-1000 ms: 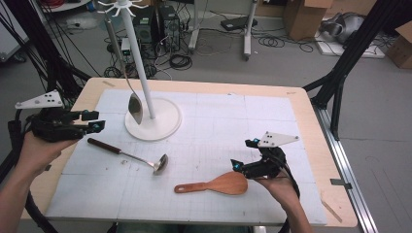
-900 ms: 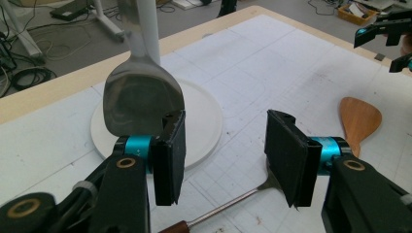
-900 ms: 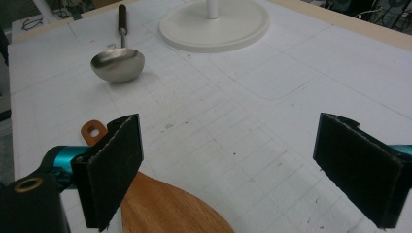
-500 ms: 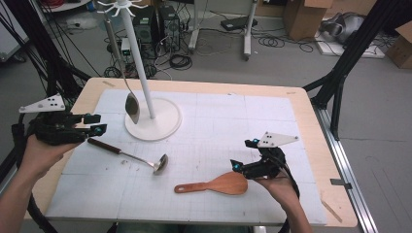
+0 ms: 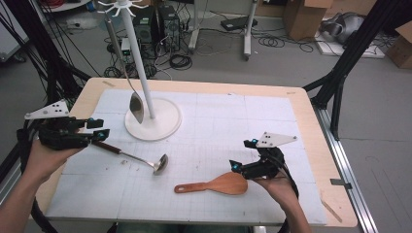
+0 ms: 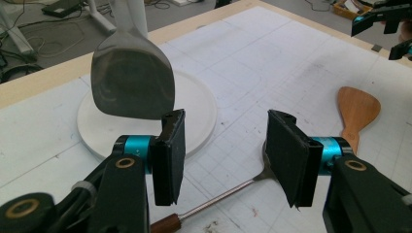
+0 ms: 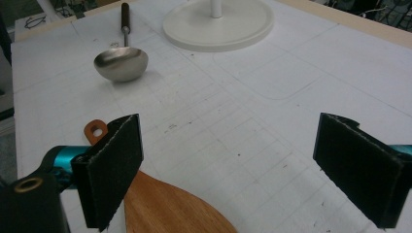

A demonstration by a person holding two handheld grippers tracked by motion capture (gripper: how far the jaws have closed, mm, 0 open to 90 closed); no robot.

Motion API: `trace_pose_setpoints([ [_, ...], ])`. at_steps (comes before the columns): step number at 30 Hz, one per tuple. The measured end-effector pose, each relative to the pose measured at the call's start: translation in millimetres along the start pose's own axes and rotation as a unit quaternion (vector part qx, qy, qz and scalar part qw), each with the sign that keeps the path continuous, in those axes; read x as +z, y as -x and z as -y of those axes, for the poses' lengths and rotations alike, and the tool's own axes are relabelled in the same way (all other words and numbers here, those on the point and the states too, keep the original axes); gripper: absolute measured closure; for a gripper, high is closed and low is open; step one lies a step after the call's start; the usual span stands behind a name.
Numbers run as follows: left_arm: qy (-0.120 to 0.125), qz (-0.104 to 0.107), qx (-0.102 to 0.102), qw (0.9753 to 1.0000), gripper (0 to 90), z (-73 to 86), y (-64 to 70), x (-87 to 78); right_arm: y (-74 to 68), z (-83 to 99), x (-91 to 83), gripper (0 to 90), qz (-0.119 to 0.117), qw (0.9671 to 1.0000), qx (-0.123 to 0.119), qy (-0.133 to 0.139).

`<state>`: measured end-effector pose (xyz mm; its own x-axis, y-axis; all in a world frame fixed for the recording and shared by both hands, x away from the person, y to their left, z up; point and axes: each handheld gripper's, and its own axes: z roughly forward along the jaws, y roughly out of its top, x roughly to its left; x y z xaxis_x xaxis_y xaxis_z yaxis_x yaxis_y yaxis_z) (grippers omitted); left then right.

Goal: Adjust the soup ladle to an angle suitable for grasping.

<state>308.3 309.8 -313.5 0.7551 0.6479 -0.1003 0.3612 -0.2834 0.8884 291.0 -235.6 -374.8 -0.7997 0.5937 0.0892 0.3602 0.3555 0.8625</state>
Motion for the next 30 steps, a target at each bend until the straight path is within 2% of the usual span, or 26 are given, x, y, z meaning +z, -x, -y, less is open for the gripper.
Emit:
trace_pose_setpoints([
  [13, -0.018, 0.002, 0.007, 0.9998, 49.4, 9.1, 4.4, 12.0, -0.4, 0.7, 0.0, 9.8, -0.002, 1.0000, 0.000, 0.001],
  [22, -0.010, 0.007, -0.002, 0.9999, 49.1, 15.7, 7.3, 14.6, -2.3, -1.3, 3.0, 9.8, -0.007, 1.0000, -0.002, 0.000],
  [30, -0.007, 0.012, 0.001, 0.9999, 48.2, 21.0, 13.8, 20.8, -8.1, -8.0, 12.6, 9.9, -0.018, 0.9998, -0.007, -0.009],
])
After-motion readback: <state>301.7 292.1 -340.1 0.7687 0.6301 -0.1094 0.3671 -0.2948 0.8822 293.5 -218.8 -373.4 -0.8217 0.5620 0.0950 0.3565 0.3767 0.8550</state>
